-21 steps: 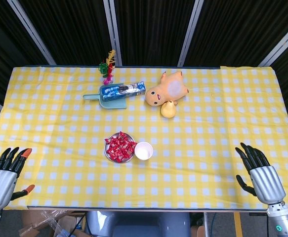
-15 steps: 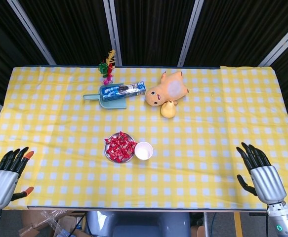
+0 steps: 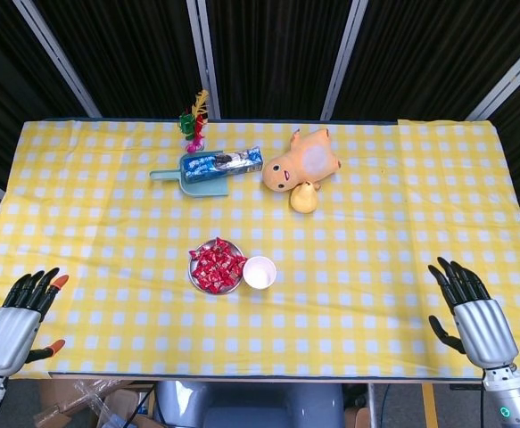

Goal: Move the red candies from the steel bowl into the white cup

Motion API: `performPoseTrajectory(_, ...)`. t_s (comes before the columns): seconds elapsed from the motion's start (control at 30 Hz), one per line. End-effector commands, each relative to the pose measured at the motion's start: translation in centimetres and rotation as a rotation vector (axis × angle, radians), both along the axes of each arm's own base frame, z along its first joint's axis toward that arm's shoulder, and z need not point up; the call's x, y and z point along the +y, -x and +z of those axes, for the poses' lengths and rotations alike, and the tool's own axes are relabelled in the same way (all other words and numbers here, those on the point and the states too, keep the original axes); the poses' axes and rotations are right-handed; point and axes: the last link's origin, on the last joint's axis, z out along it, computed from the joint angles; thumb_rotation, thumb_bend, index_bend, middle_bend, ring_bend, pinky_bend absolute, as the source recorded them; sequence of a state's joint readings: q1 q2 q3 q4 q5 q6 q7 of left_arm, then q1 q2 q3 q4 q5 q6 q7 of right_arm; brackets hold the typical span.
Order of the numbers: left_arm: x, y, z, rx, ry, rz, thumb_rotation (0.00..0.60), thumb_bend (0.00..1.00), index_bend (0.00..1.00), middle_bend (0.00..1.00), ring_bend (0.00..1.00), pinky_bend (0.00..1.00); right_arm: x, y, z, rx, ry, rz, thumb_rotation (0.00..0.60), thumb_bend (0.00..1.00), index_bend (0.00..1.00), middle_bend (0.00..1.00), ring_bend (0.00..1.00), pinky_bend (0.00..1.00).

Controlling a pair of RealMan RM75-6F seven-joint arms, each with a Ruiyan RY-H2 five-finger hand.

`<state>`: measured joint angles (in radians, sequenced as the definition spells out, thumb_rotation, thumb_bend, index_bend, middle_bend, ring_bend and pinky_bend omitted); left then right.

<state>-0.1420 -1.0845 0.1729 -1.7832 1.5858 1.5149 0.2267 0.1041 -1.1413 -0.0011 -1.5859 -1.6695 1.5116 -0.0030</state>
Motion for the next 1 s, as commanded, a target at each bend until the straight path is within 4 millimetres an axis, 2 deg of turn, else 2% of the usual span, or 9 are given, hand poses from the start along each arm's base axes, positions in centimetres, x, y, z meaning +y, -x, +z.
performPoseTrajectory(0.03,0.4,-0.9,-0.2,-0.010,0.018,-0.003,0.600,0.06,0.00,0.00,0.00,0.01,0.0,0.0,0.0,0.000,-0.006,0.002,0.600,0.42,0.00,0.00,0.00,0.12)
performPoseTrajectory(0.07,0.6,-1.3,-0.3,-0.020,0.026,-0.006,0.600,0.06,0.00,0.00,0.02,0.07,0.0,0.0,0.0,0.001,-0.009,0.002,0.600,0.42,0.00,0.00,0.00,0.12)
performPoseTrajectory(0.13,1.5,-2.6,-0.6,-0.037,0.045,-0.016,0.600,0.07,0.00,0.00,0.18,0.33,0.0,0.0,0.0,-0.005,-0.012,-0.002,0.600,0.42,0.00,0.00,0.00,0.12)
performPoseTrajectory(0.2,2.8,-4.1,-0.8,-0.028,0.048,-0.052,0.600,0.09,0.00,0.05,0.51,0.65,0.0,0.0,0.0,-0.018,-0.013,-0.004,0.600,0.42,0.00,0.00,0.00,0.12)
performPoseTrajectory(0.3,5.1,-7.1,-1.6,-0.037,0.059,-0.135,0.600,0.10,0.03,0.17,0.79,0.86,-0.1,0.0,0.0,-0.031,-0.015,-0.009,0.600,0.42,0.00,0.00,0.00,0.12)
performPoseTrajectory(0.4,8.3,-10.7,-3.5,-0.015,0.109,-0.209,0.600,0.11,0.07,0.25,0.83,0.91,-0.2,0.1,0.1,-0.047,-0.019,-0.019,0.600,0.42,0.00,0.00,0.00,0.12)
performPoseTrajectory(0.63,14.4,-16.1,-9.0,0.061,0.233,-0.256,0.600,0.13,0.10,0.25,0.88,0.93,-0.5,0.3,0.3,-0.087,-0.024,-0.037,0.600,0.42,0.00,0.00,0.00,0.12)
performPoseTrajectory(0.87,16.8,-19.4,-14.1,0.094,0.308,-0.232,0.600,0.19,0.17,0.27,0.89,0.94,-0.9,0.4,0.4,-0.126,-0.029,-0.050,0.600,0.42,0.00,0.00,0.00,0.12)
performPoseTrajectory(1.0,17.2,-20.2,-16.1,0.146,0.346,-0.212,0.600,0.24,0.17,0.22,0.89,0.94,-0.9,0.4,0.4,-0.142,-0.037,-0.058,0.600,0.42,0.00,0.00,0.00,0.12)
